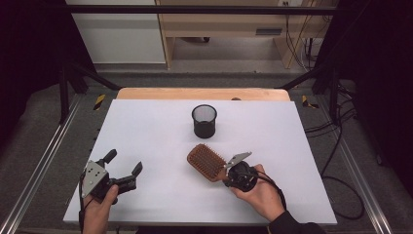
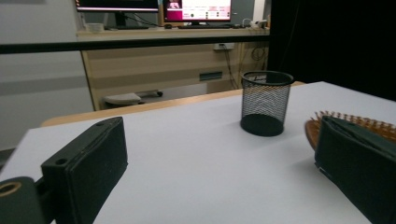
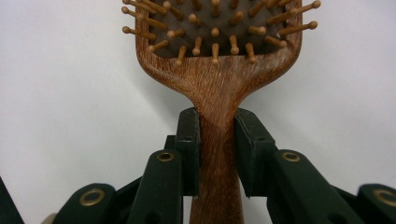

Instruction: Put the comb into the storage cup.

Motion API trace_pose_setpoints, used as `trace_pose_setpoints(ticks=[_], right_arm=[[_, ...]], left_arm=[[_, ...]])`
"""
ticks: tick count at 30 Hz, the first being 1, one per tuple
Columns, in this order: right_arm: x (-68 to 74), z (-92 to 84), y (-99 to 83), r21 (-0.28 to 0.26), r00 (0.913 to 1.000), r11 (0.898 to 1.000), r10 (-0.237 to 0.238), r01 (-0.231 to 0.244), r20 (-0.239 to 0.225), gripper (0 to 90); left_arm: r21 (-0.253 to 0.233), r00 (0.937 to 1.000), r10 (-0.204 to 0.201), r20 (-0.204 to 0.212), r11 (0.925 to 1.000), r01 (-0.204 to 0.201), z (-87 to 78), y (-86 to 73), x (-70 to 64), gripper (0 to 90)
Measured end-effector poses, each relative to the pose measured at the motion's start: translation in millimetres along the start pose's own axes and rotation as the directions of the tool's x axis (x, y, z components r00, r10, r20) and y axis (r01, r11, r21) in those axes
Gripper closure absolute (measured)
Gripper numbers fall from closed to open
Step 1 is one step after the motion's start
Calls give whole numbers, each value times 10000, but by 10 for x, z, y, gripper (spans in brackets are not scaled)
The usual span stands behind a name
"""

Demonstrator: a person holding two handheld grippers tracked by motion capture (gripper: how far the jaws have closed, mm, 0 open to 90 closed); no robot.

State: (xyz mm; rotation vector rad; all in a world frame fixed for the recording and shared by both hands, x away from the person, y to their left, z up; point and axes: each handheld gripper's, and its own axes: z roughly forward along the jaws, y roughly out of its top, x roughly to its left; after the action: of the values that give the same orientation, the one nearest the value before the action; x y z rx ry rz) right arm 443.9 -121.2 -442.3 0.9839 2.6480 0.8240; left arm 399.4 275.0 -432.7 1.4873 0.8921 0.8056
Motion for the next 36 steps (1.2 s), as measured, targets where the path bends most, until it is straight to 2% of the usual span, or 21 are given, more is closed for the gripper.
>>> trace_pose_setpoints(ticks=[1, 2, 3, 4, 8, 10, 14, 17, 20, 21, 23, 26, 27, 29, 30, 31, 34, 36], right_arm=[[-2, -21, 19, -262, 10000, 9997, -29, 30, 68, 731], [-5, -62, 60, -743, 9999, 9972, 0, 10, 136, 731], [-5, -62, 60, -743, 9999, 9972, 0, 10, 136, 731], [-7, -81, 80, -1024, 9998, 9947, -12, 32, 198, 731], [-12, -145, 134, -2121, 9997, 9772, 42, 10, 240, 732], [-13, -171, 147, -2587, 9995, 9660, 84, -1, 310, 731], [-20, -224, 152, -3410, 9989, 9401, 177, -15, 445, 732], [-27, -258, 139, -4003, 9986, 9164, 173, 43, 504, 731], [-25, -300, 136, -4489, 9977, 8934, 139, 172, 659, 731], [-27, -312, 131, -4655, 9979, 8849, 135, 173, 629, 731], [-22, -331, 126, -4842, 9977, 8747, 135, 203, 661, 731], [-11, -351, 117, -5130, 9980, 8580, 69, 264, 629, 731], [-3, -358, 115, -5222, 9979, 8522, 37, 307, 648, 731], [11, -372, 118, -5369, 9977, 8428, -16, 380, 681, 731], [19, -379, 119, -5411, 9973, 8400, -15, 412, 736, 731], [25, -382, 121, -5453, 9972, 8371, -36, 441, 751, 731], [40, -383, 116, -5515, 9964, 8326, -50, 513, 851, 731], [46, -381, 115, -5553, 9961, 8298, -69, 551, 885, 731]], left_arm=[[12, 10000, -2, 71, 10000, 2, 17, 19, -18, 26], [37, 9998, -49, 176, 10000, 49, 32, 48, -35, 26], [42, 9994, -145, 321, 9999, 143, 47, 84, -51, 26], [24, 9986, -277, 447, 9996, 276, 66, 126, -70, 26], [-89, 9939, -532, 966, 9985, 543, 173, 343, -168, 26], [-47, 9891, -739, 1273, 9972, 751, 251, 452, -234, 26], [158, 9737, -1053, 2020, 9944, 1042, 433, 640, -409, 26], [347, 9634, -975, 2498, 9952, 918, 574, 736, -567, 27], [451, 9559, -981, 2770, 9950, 890, 698, 779, -720, 28], [466, 9522, -1042, 2872, 9944, 948, 737, 789, -764, 29], [532, 9438, -1227, 3070, 9923, 1117, 807, 814, -836, 30], [614, 9210, -1858, 3423, 9826, 1754, 890, 846, -898, 38], [685, 9157, -2014, 3479, 9795, 1894, 919, 853, -910, 39], [831, 9098, -2193, 3525, 9756, 2030, 979, 870, -928, 41], [905, 9100, -2204, 3511, 9753, 2013, 1007, 881, -933, 42], [958, 9074, -2279, 3532, 9736, 2072, 1034, 892, -935, 44], [1151, 8933, -2593, 3672, 9656, 2330, 1108, 924, -943, 70], [1370, 8797, -2862, 3798, 9579, 2525, 1157, 933, -950, 76]])
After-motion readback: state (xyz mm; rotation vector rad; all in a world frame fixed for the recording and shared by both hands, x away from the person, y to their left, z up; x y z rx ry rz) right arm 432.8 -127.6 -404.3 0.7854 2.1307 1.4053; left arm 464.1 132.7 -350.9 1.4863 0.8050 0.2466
